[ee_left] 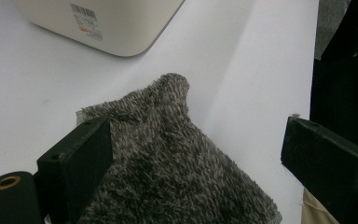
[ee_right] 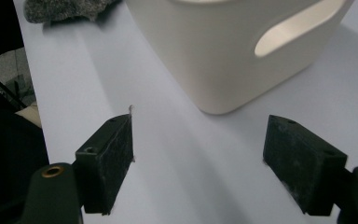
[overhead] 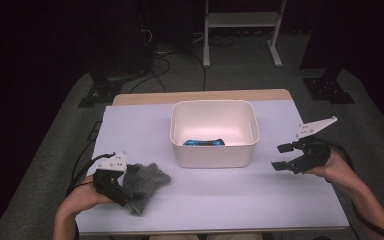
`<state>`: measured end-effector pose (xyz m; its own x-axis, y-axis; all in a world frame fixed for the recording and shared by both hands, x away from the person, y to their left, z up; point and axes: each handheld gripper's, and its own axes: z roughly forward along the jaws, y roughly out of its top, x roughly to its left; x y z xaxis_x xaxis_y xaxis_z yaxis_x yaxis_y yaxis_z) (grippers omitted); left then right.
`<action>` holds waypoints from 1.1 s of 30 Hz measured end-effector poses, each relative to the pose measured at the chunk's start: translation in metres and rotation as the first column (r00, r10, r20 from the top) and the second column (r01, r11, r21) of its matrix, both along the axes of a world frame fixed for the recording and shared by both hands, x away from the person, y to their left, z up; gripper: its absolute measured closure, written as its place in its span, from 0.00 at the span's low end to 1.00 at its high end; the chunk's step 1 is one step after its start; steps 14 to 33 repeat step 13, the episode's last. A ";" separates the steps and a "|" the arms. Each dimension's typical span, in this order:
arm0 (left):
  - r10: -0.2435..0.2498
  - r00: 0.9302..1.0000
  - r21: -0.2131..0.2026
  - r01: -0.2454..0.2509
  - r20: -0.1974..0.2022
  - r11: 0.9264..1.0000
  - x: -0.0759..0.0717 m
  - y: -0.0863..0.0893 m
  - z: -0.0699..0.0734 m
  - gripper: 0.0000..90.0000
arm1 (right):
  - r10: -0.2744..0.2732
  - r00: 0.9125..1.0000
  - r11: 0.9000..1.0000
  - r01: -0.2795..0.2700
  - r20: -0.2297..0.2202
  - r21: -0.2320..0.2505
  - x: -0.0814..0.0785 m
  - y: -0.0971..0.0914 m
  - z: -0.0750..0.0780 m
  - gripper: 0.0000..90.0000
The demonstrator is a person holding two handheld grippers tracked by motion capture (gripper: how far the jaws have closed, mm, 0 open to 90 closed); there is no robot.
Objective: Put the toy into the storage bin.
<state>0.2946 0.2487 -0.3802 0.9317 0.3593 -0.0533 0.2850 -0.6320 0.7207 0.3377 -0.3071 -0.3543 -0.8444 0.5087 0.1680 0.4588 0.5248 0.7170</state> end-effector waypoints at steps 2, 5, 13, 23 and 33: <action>0.002 1.000 0.000 -0.002 0.001 1.000 0.000 0.000 0.000 0.09 | -0.006 1.000 1.000 0.006 -0.008 0.008 -0.002 -0.003 -0.005 0.25; -0.001 1.000 0.006 0.001 0.000 1.000 0.000 -0.001 0.000 0.09 | -0.021 1.000 1.000 0.021 -0.021 0.008 -0.005 -0.006 -0.013 0.25; 0.005 1.000 0.013 -0.005 0.005 1.000 -0.001 -0.002 0.000 0.09 | -0.024 0.999 1.000 0.024 -0.038 -0.001 -0.011 -0.004 -0.031 0.25; 0.005 1.000 0.013 -0.005 0.005 1.000 -0.001 -0.002 0.000 0.09 | -0.024 0.999 1.000 0.024 -0.038 -0.001 -0.011 -0.004 -0.031 0.25; 0.005 1.000 0.013 -0.005 0.005 1.000 -0.001 -0.002 0.000 0.09 | -0.024 0.999 1.000 0.024 -0.038 -0.001 -0.011 -0.004 -0.031 0.25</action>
